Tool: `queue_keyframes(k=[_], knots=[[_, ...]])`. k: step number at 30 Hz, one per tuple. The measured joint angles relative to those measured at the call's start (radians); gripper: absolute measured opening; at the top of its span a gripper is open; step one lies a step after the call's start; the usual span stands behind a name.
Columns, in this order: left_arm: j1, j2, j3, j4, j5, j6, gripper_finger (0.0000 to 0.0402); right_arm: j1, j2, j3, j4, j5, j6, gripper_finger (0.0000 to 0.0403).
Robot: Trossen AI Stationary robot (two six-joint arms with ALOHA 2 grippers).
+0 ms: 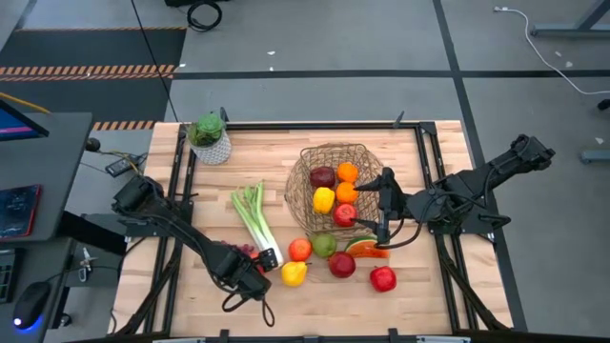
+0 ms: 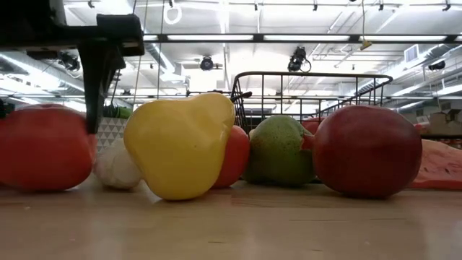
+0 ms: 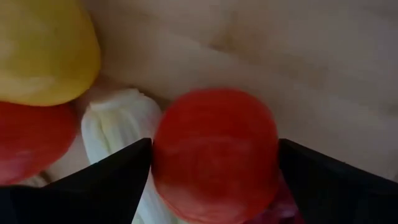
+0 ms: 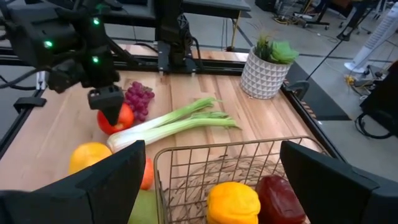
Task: Build produce basket
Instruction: Put the red apple into the brown wire basket
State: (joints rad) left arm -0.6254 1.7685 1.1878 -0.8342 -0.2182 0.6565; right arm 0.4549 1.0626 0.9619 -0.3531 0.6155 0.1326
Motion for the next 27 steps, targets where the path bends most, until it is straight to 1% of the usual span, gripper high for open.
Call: queue_keyframes(k=[2,6,14,20,27], knots=[[0.000,0.000,-0.006,0.004,-0.023,0.042,0.0353,0.000,0.000,0.000,0.000,-0.007,0.000,0.0375],[0.003,0.000,-0.006,0.008,-0.024,0.084,0.0353,0.000,0.000,0.000,0.000,-0.011,0.000,0.0375],[0.035,0.013,-0.006,0.008,-0.021,0.064,0.0353,0.000,0.000,0.000,0.000,-0.015,0.000,0.0375],[0.031,0.071,-0.006,0.010,-0.014,0.073,0.0353,0.002,0.000,0.000,0.000,-0.016,0.000,0.0375],[0.020,0.077,-0.006,0.010,-0.022,0.071,0.0346,0.002,0.000,0.000,-0.001,-0.035,0.004,0.0375]])
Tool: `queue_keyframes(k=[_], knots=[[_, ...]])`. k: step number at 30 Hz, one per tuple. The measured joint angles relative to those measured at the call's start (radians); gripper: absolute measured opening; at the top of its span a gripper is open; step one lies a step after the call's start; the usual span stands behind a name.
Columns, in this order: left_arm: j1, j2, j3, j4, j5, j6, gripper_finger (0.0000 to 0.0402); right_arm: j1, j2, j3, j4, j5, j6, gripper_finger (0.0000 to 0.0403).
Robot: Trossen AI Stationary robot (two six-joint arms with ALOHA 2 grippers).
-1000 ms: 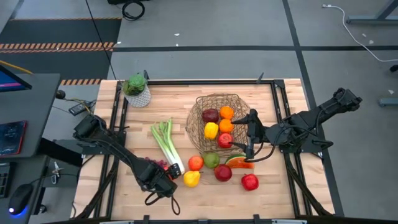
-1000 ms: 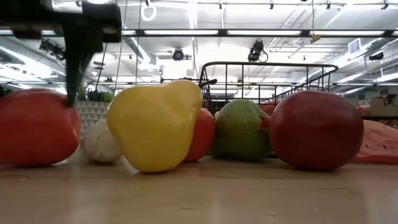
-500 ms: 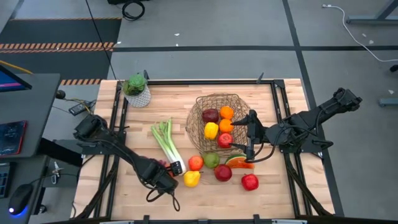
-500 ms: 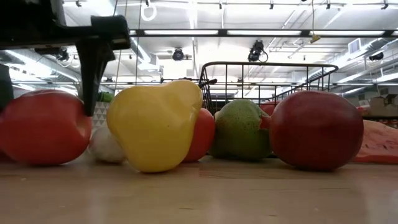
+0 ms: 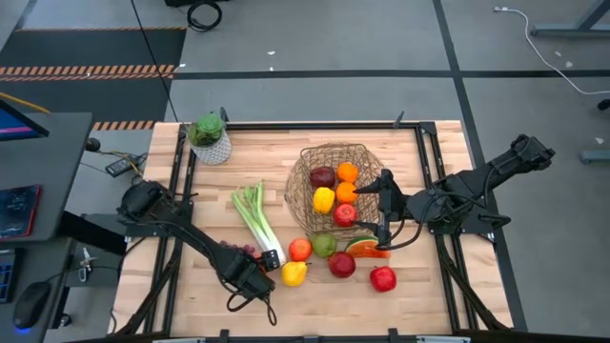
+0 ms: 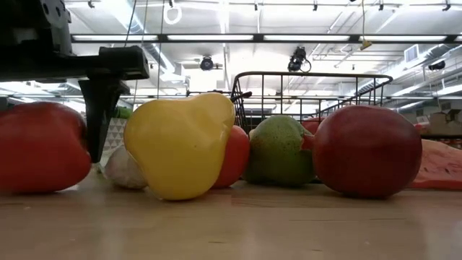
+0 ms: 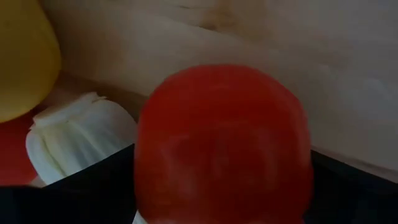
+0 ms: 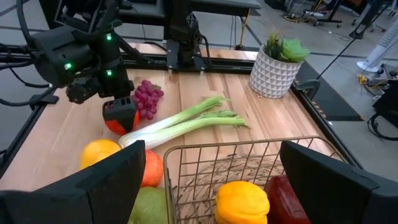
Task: Build produce basket
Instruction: Put the red apple into the brown wire basket
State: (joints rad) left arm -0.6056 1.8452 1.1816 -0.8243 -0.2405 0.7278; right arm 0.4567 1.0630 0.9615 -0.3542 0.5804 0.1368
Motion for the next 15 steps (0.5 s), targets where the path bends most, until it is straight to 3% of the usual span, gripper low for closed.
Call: queue_keyframes(k=[8,15], knots=[[-0.016,-0.002,0.014,-0.001,-0.034,-0.026,0.0303,0.000,0.000,0.000,-0.006,0.000,0.003,0.0375],[-0.016,-0.003,0.065,-0.080,-0.092,-0.127,0.0311,0.000,0.000,0.000,-0.007,0.015,0.002,0.0375]])
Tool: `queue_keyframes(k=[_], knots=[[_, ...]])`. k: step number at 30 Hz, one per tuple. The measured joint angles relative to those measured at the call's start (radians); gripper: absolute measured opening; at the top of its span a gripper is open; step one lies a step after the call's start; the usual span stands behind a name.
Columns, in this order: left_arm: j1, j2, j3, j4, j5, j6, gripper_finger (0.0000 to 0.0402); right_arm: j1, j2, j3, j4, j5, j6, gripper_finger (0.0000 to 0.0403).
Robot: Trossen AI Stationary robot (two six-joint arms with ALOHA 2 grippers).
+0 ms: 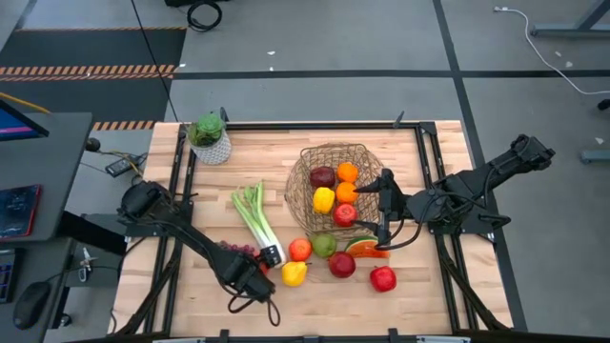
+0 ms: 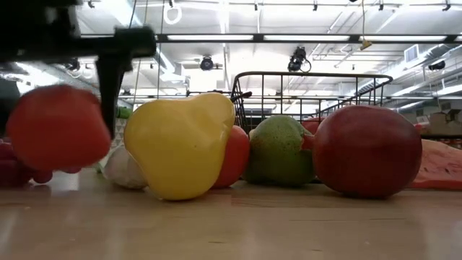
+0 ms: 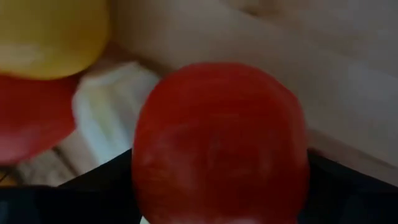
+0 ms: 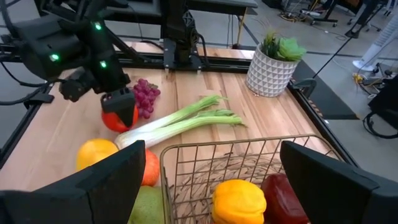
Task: Build produce basket
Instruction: Put the red apple into the brown wire basket
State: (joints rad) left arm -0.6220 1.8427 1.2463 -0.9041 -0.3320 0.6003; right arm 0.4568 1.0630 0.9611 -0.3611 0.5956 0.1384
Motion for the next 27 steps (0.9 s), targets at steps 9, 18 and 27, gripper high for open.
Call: queue_keyframes(k=[9,18,27], knots=[[0.017,-0.001,0.213,-0.238,-0.135,-0.185,0.0306,0.000,-0.001,0.000,-0.013,0.039,-0.021,0.0375],[0.090,-0.002,0.393,-0.259,-0.147,-0.327,0.0310,0.000,0.000,0.000,-0.009,0.039,-0.004,0.0375],[0.172,-0.002,0.534,-0.186,-0.123,-0.444,0.0313,0.001,0.043,0.000,-0.001,0.023,-0.001,0.0375]])
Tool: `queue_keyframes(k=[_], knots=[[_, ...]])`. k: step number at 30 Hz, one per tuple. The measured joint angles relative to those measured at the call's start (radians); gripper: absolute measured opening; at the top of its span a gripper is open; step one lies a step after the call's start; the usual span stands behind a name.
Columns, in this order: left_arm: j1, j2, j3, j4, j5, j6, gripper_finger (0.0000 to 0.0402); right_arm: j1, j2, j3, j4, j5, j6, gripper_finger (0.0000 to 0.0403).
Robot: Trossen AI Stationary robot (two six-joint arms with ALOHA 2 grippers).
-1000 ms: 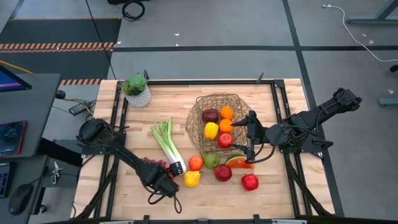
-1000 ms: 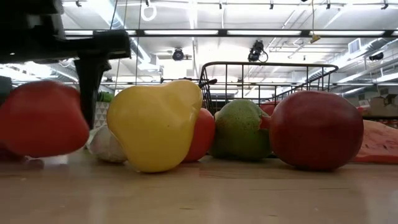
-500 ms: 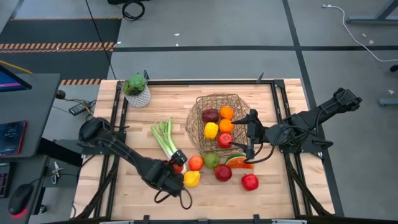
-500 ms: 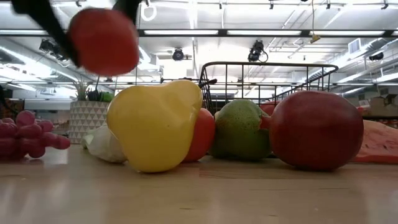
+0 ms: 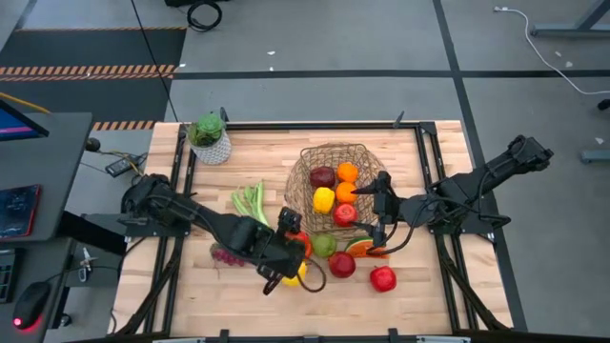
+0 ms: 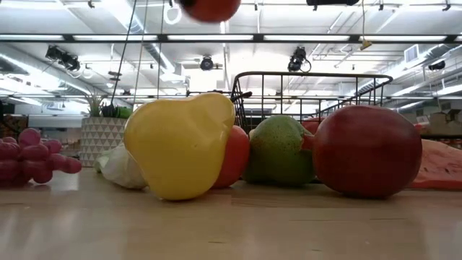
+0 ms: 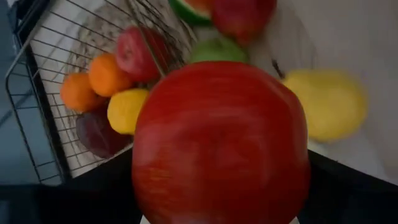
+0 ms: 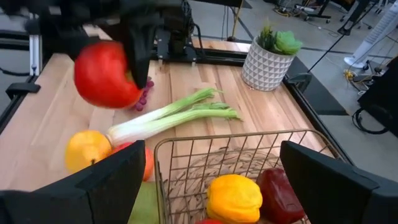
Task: Build produce basket
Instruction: Put the red apple into the brown wire basket
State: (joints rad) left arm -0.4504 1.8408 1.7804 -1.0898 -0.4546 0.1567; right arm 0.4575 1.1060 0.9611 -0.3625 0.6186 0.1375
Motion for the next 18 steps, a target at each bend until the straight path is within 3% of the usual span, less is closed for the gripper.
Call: queue_keyframes(k=[7,18], knots=[[0.040,-0.001,0.067,0.036,0.044,-0.161,0.0313,0.052,-0.039,0.000,-0.076,0.042,0.019,0.0375],[0.106,-0.004,0.073,0.026,0.047,-0.064,0.0312,0.090,-0.074,0.000,-0.208,0.150,0.089,0.0375]])
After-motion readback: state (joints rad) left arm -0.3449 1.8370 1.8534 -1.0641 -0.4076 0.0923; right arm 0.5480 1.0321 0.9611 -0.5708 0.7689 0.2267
